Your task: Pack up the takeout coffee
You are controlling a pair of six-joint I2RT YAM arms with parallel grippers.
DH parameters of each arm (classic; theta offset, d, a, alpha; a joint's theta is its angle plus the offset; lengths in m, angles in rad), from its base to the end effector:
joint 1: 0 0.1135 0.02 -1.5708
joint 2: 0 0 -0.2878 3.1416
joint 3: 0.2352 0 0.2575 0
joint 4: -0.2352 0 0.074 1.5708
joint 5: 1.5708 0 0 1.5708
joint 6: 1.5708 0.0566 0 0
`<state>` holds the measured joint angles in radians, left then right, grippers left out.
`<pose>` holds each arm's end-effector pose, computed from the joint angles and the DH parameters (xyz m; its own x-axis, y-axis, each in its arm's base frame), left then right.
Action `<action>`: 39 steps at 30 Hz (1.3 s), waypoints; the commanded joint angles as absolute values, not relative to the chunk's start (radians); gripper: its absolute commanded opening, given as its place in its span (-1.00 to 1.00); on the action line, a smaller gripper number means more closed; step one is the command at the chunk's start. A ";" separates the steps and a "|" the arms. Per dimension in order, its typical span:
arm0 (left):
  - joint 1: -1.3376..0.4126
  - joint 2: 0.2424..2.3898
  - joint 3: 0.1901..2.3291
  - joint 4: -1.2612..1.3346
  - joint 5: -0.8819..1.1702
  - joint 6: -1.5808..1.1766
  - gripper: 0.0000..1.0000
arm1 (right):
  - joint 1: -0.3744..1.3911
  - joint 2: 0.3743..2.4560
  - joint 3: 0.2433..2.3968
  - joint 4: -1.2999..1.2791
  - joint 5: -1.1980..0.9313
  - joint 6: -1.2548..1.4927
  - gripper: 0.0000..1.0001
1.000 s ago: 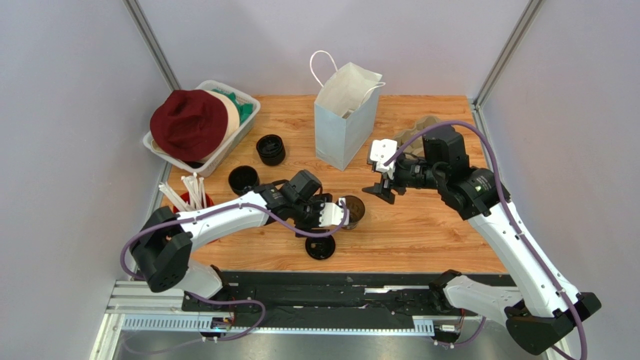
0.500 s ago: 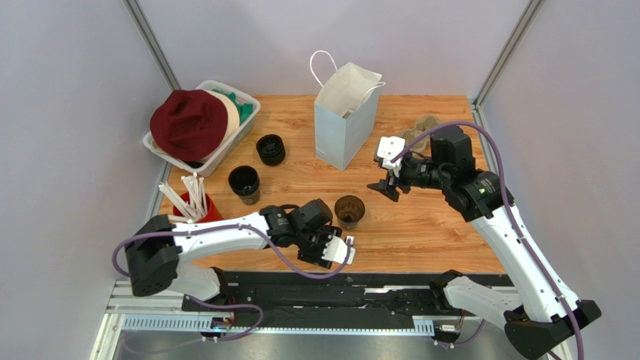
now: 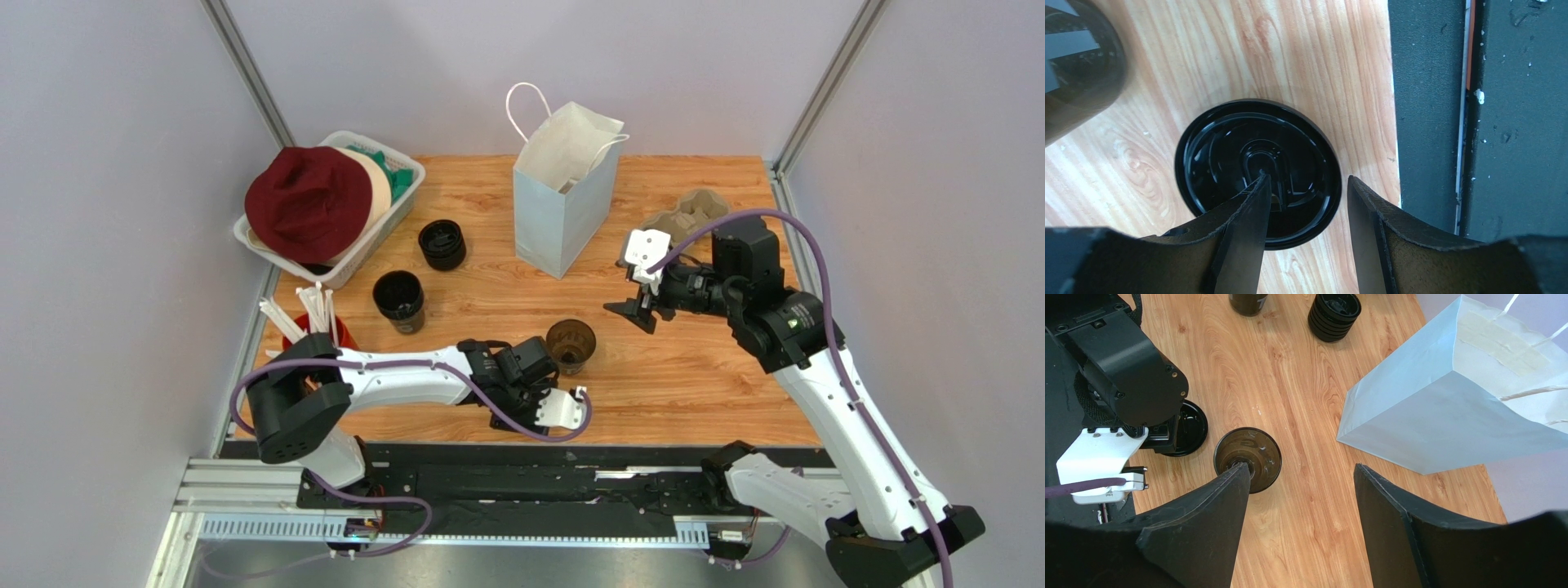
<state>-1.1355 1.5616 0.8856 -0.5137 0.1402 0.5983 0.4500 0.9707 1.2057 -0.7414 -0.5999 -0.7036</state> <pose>0.1187 -0.2741 0.1707 0.1946 0.9041 -0.3804 0.9805 -0.1680 0.1023 0.1595 0.1125 0.4091 0.1869 -0.5028 -0.8440 -0.8953 0.2665 -0.3570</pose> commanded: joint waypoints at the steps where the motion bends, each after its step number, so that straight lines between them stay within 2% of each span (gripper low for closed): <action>1: -1.147 1.560 0.914 -0.520 0.156 0.563 0.14 | 0.446 0.957 1.193 -0.695 -0.607 -0.703 0.36; 5: -1.155 1.580 0.916 -0.518 0.150 0.554 0.07 | 0.443 0.954 1.184 -0.689 -0.609 -0.703 0.36; 10: -1.166 1.609 0.925 -0.515 0.144 0.545 -0.11 | 0.446 0.951 1.172 -0.680 -0.604 -0.701 0.36; 14: -1.177 1.635 0.930 -0.514 0.126 0.543 -0.16 | 0.446 0.948 1.167 -0.675 -0.606 -0.701 0.36; 17: -1.177 1.649 0.936 -0.508 0.106 0.532 -0.42 | 0.446 0.943 1.167 -0.675 -0.603 -0.703 0.36; 18: -1.178 1.654 0.939 -0.503 0.100 0.532 -0.62 | 0.446 0.943 1.167 -0.672 -0.603 -0.703 0.36; 21: -1.177 1.660 0.940 -0.494 0.068 0.523 -0.96 | 0.446 0.940 1.170 -0.672 -0.601 -0.698 0.36; 27: -1.118 1.595 0.977 -0.524 0.087 0.503 -1.00 | 0.446 0.934 1.219 -0.699 -0.606 -0.698 0.36; 30: -1.010 1.517 1.041 -0.618 0.210 0.511 -1.00 | 0.445 0.946 1.268 -0.747 -0.632 -0.713 0.36; 34: -0.849 1.396 1.158 -0.779 0.495 0.549 -0.99 | 0.446 0.963 1.325 -0.821 -0.716 -0.750 0.39; 39: -0.655 1.267 1.392 -0.952 0.794 0.580 -0.99 | 0.451 1.000 1.407 -0.900 -0.804 -0.778 0.46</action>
